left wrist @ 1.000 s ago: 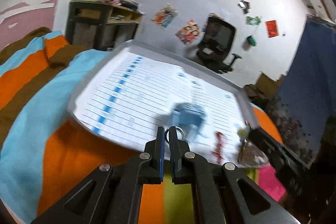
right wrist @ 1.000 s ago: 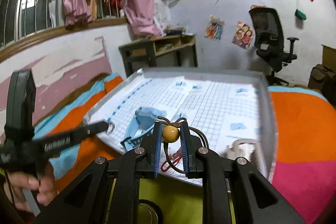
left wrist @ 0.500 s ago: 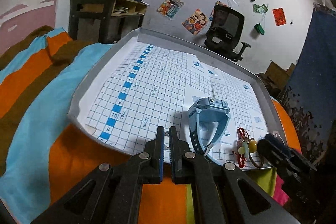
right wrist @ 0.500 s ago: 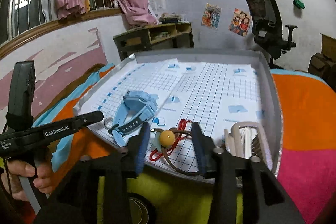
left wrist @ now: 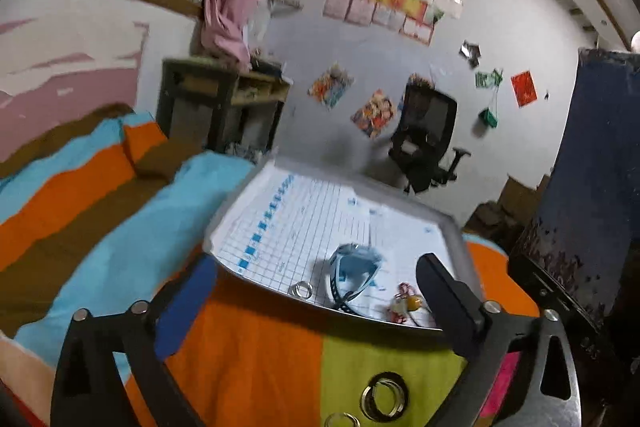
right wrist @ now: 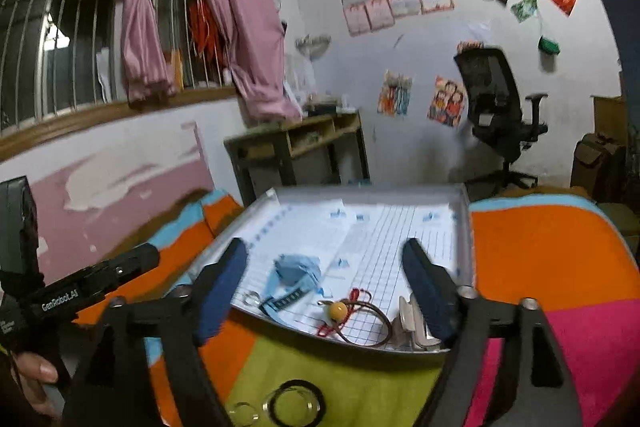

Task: Organize jewelry
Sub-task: 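Withdraw both open tools from the tray back toward the loose jewelry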

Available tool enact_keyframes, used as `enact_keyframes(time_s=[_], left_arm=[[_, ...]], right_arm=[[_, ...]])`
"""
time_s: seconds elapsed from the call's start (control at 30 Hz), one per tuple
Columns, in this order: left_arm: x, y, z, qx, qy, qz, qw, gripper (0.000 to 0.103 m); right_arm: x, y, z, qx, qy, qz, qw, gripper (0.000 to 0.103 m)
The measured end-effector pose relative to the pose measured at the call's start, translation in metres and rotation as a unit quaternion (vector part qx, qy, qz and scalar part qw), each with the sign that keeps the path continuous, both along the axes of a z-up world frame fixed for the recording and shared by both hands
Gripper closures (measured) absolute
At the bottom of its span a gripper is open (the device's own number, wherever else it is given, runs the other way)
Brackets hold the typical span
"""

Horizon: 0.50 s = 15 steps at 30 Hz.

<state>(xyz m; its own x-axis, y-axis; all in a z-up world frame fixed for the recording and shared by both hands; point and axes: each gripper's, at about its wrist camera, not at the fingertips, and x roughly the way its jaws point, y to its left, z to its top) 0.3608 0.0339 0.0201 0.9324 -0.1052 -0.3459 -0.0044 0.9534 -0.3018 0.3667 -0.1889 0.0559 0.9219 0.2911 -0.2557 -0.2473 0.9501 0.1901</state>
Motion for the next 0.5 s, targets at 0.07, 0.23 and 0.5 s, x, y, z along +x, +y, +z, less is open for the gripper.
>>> enact_keyframes(time_s=[0.07,0.23,0.5], left_arm=[[-0.021,0.000,0.012,0.003,-0.019,0.005,0.9998,0.000],[-0.071,-0.004,0.035,0.024,-0.052,0.018,0.9982,0.000],[-0.151,-0.013,0.060,0.058,-0.089,0.027,0.9940,0.000]], right_arm=[[-0.019,-0.001,0.012,-0.004,-0.019,0.000,1.000,0.010],[-0.069,0.000,0.042,-0.024,-0.074,-0.001,0.997,0.001],[-0.150,0.004,0.064,-0.044,-0.116,0.006,0.992,0.001]])
